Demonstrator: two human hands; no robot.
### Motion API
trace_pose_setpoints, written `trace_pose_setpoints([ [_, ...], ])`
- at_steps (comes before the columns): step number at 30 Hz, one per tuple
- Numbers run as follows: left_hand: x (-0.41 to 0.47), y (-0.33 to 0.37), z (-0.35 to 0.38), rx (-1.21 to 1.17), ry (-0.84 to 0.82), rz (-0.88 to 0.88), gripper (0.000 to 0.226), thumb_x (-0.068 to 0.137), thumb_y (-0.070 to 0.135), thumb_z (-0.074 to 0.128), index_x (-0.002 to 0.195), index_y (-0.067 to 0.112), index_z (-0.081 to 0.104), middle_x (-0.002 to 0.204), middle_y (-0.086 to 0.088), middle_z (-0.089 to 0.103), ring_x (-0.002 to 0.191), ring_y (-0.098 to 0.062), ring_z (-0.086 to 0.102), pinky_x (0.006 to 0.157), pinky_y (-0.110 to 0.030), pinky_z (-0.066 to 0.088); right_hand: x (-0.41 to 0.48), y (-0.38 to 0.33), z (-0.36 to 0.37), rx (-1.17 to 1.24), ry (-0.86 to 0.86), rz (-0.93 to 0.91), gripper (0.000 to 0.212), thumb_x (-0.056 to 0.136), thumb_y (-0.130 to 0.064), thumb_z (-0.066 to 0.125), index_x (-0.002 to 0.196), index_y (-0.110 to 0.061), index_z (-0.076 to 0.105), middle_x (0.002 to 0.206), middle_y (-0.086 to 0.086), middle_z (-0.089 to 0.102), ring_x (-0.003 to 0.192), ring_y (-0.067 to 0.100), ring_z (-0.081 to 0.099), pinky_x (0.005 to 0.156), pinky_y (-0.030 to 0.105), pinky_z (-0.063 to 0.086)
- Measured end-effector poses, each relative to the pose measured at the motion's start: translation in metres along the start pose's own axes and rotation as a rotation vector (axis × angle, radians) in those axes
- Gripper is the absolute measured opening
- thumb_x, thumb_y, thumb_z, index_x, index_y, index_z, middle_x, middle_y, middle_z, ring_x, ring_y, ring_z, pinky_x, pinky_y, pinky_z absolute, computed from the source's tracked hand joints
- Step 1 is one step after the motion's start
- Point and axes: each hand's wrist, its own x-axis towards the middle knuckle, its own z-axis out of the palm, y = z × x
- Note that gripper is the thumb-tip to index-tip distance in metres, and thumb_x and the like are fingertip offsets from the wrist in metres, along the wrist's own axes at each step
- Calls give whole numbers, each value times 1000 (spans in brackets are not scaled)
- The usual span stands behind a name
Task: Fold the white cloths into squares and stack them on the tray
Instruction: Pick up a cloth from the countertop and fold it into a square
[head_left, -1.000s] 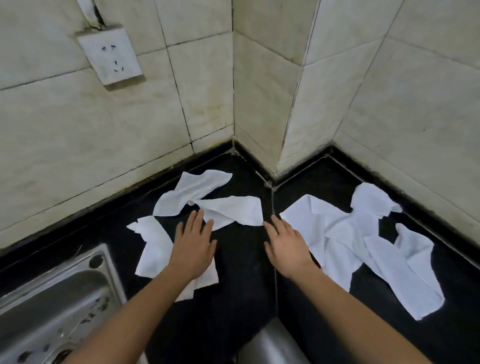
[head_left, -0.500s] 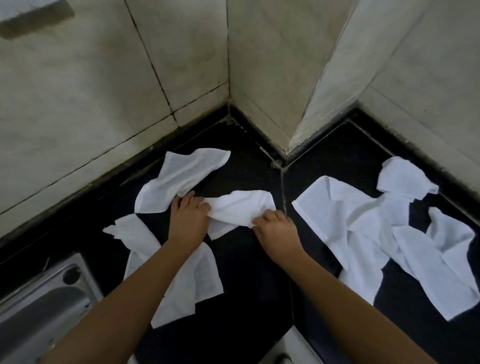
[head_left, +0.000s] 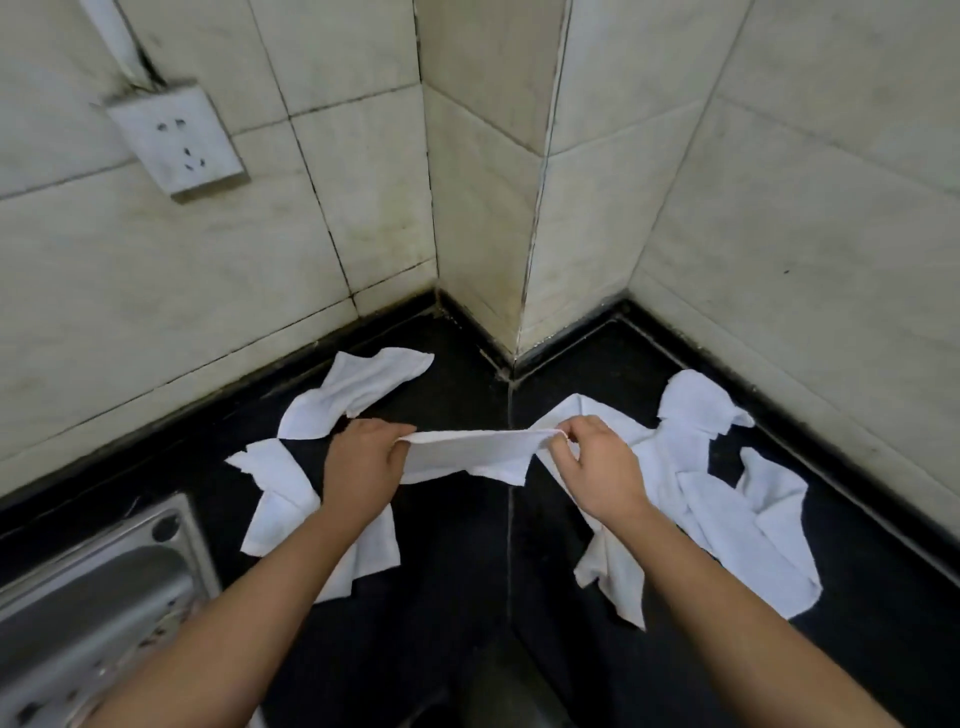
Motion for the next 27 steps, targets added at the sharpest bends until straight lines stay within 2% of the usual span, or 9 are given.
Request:
trace_pose_setpoints([
  [4, -26, 37, -28, -163, 23, -36, 25, 91, 15, 68, 115, 20, 70, 93, 9, 72, 86, -13, 66, 74, -23, 49, -18, -9, -44, 131, 90, -35, 16, 98, -31, 51, 97, -22, 64, 95, -11, 59, 79, 6, 58, 69, 27, 44],
  [7, -36, 54, -47, -338, 48, -136, 13, 88, 20, 73, 99, 27, 69, 85, 19, 68, 79, -4, 64, 72, -20, 50, -36, -14, -62, 222, 152, -9, 16, 97, -31, 53, 92, -22, 65, 92, -12, 61, 70, 2, 58, 64, 25, 46],
  [10, -42, 59, -59, -421, 40, -163, 7, 87, 22, 74, 87, 28, 72, 84, 13, 71, 79, -10, 65, 72, -24, 51, -49, -18, -70, 297, 210, 19, 15, 93, -22, 56, 78, -23, 61, 79, -12, 60, 66, 4, 55, 59, 23, 40],
  [13, -44, 64, -66, -507, 75, -182, 6, 85, 23, 76, 83, 28, 73, 78, 9, 71, 71, -11, 62, 68, -20, 47, -56, -23, -71, 368, 241, 63, 22, 89, -17, 53, 68, -23, 54, 68, -10, 56, 61, 6, 51, 58, 24, 37],
  [17, -36, 69, -65, -510, 48, -204, 12, 86, 21, 75, 80, 30, 70, 74, 13, 67, 61, -1, 56, 63, -14, 42, -50, -29, -67, 451, 186, 132, 15, 94, -27, 50, 84, -27, 62, 78, -8, 67, 68, 9, 66, 67, 33, 55],
  [20, -20, 70, -67, -498, 77, -213, 14, 87, 15, 73, 81, 27, 68, 80, 14, 68, 68, 3, 60, 64, -7, 42, -38, -29, -65, 537, 179, 112, 13, 98, -30, 53, 97, -30, 67, 86, -10, 71, 77, 5, 70, 80, 37, 59],
  [23, -12, 74, -72, -493, 199, -202, 8, 88, 12, 71, 91, 19, 70, 89, 11, 68, 81, 7, 60, 70, -2, 41, -32, -31, -70, 541, 240, 62, 11, 99, -31, 56, 101, -33, 67, 94, -14, 72, 90, 1, 66, 82, 21, 53],
  [25, -19, 71, -71, -461, 237, -158, 12, 89, 10, 69, 95, 20, 70, 92, 13, 66, 84, 5, 60, 72, -6, 44, -35, -32, -69, 505, 260, 18, 13, 100, -30, 56, 106, -30, 67, 100, -16, 70, 93, -3, 63, 77, 10, 47],
  [27, -31, 57, -59, -363, 212, -95, 15, 88, 9, 68, 97, 21, 69, 93, 14, 65, 81, -4, 61, 72, -18, 48, -39, -23, -59, 421, 230, -21, 17, 101, -33, 54, 110, -28, 67, 107, -17, 66, 97, -2, 62, 78, 11, 47],
])
